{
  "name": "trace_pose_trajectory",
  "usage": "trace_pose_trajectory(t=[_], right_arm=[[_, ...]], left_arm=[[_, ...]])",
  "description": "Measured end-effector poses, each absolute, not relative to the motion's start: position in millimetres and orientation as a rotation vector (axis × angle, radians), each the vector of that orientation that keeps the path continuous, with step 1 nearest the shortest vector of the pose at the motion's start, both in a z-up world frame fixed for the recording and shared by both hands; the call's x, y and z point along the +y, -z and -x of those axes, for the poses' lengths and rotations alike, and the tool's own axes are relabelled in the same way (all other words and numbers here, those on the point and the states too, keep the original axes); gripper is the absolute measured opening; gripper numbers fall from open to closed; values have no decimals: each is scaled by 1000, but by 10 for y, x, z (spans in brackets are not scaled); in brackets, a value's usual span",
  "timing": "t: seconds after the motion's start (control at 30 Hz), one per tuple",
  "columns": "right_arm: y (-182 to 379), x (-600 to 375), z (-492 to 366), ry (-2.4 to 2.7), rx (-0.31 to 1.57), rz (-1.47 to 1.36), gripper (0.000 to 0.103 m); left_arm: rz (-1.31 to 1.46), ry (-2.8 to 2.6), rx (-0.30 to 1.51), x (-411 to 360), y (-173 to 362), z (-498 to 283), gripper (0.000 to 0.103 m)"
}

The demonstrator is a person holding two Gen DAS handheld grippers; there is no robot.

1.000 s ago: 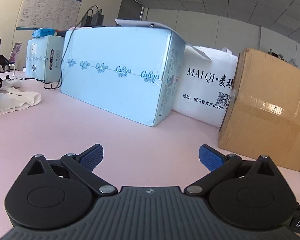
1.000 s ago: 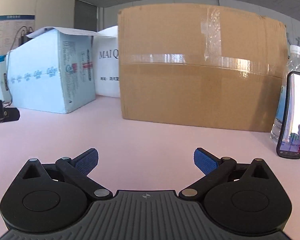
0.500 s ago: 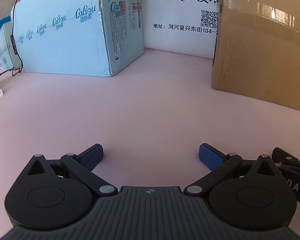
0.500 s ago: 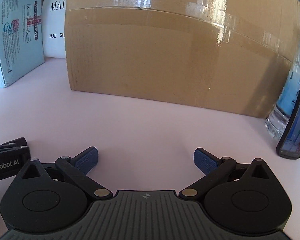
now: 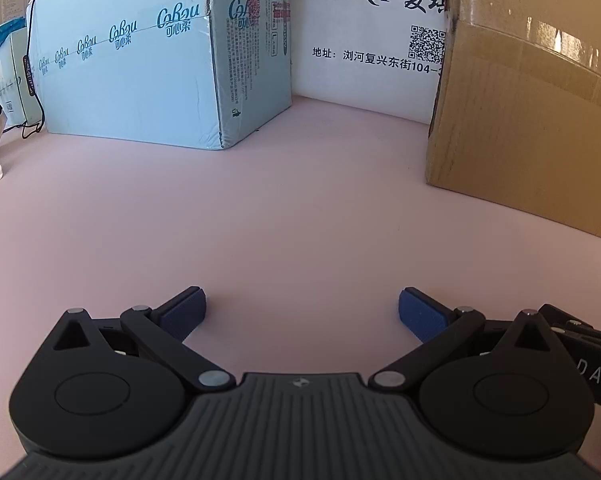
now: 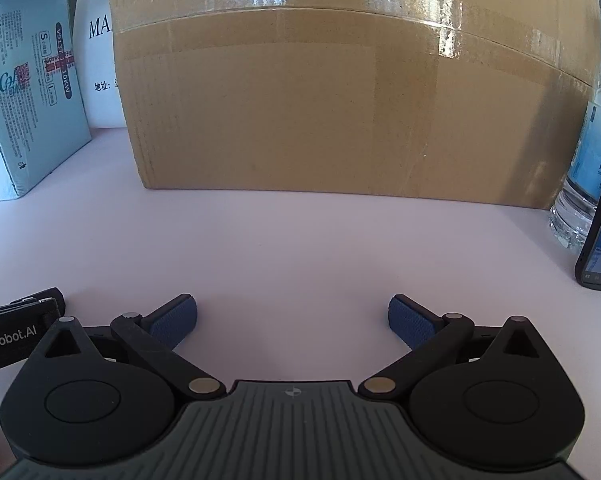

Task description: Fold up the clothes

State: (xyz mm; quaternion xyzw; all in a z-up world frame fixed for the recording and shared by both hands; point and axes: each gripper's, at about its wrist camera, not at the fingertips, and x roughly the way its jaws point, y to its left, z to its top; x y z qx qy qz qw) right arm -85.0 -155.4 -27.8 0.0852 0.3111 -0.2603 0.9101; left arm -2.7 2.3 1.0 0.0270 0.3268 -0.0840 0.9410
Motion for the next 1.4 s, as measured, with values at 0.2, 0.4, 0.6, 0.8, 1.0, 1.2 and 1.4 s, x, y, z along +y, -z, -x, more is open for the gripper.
trace_pose_trajectory(t=[0.2,0.4,0.6,0.8,1.0,1.2,1.4], right_arm=[[284,-1597,827,535,642,-177,103],[251,-1526,846,536,640,-179,103],[259,-1525,842,536,639,-178,103],[252,-1509,834,536,638,-178,103],[255,-1498,834,536,639,-177,103],[261,-1497,821,537,640,-173,103],[260,-1497,822,536,639,-176,103]], left_arm=[[-63,169,667,4,-12,22,103],[-60,171,666,10,-10,25,103],[-57,174,665,14,-8,24,103],[-57,177,665,28,-4,1,103],[-57,176,664,31,2,4,103],[-57,176,664,32,4,8,103],[-60,174,664,29,4,8,103]])
